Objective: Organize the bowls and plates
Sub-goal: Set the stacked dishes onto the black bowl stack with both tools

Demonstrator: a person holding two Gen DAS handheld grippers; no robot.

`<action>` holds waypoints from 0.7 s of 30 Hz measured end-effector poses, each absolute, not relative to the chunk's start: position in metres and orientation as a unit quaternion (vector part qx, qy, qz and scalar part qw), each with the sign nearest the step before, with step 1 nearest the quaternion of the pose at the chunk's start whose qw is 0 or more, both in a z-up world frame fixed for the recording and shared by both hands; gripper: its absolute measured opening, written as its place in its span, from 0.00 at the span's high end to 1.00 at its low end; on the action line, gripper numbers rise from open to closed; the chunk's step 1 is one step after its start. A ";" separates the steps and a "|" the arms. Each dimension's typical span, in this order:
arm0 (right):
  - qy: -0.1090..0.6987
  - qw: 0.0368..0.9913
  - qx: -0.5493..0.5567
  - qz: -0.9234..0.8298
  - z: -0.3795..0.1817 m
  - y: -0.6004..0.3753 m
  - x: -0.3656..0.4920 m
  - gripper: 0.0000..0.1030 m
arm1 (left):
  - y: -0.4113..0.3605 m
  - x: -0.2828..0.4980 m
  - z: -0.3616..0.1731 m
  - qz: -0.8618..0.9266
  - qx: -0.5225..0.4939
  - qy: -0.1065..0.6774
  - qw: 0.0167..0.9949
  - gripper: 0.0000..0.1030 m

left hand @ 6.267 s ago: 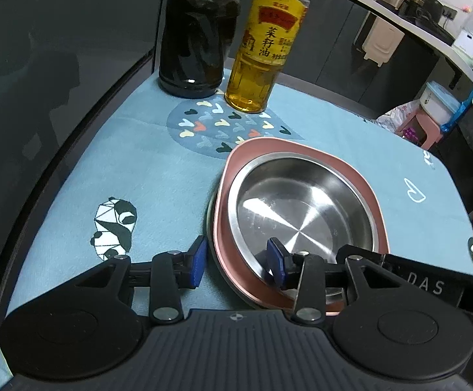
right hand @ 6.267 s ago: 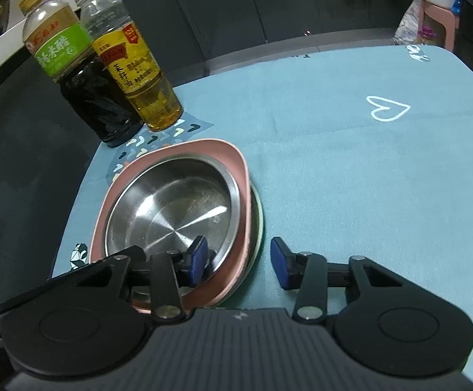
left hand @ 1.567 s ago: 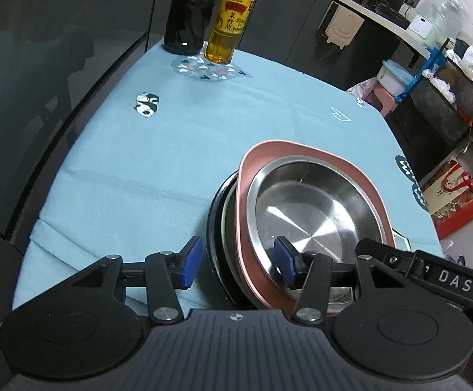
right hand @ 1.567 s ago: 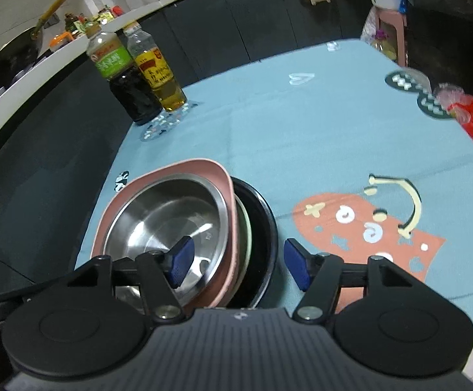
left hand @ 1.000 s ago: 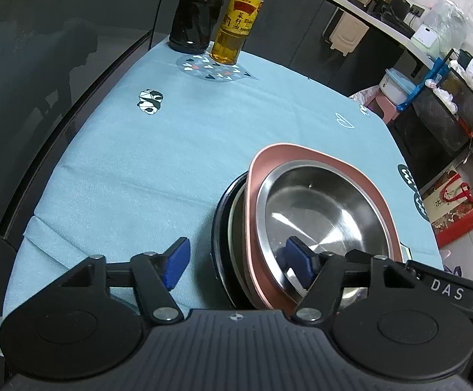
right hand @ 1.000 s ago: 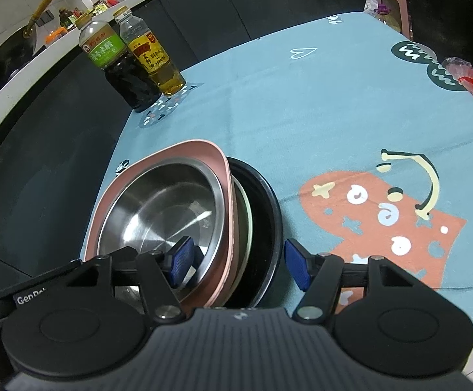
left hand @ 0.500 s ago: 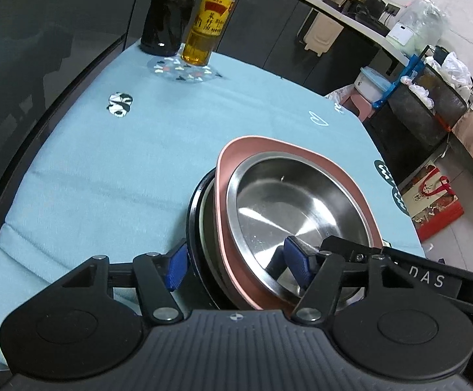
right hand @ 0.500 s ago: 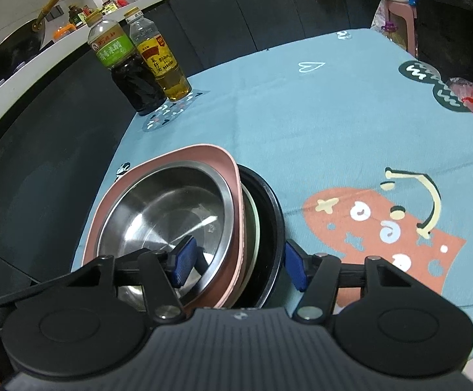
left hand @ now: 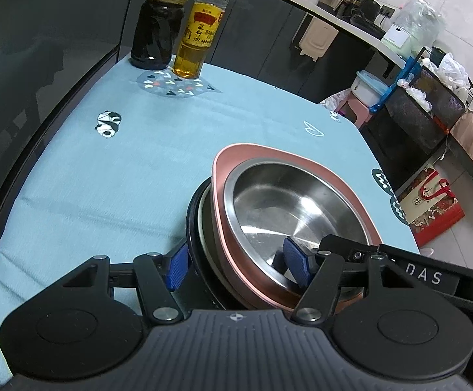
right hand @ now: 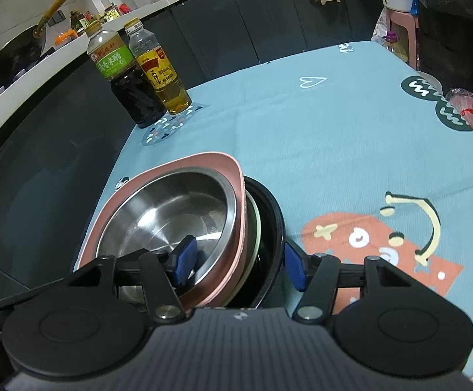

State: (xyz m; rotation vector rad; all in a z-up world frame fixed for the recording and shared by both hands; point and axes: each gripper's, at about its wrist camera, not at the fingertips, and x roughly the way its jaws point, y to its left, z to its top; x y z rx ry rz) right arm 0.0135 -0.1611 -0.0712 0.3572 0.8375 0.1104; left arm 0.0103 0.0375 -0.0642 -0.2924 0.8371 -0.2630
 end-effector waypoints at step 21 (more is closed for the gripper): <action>0.375 0.910 0.172 0.046 -0.054 -0.175 0.066 0.44 | 0.019 0.071 -0.047 -0.132 -0.139 0.379 0.905 0.44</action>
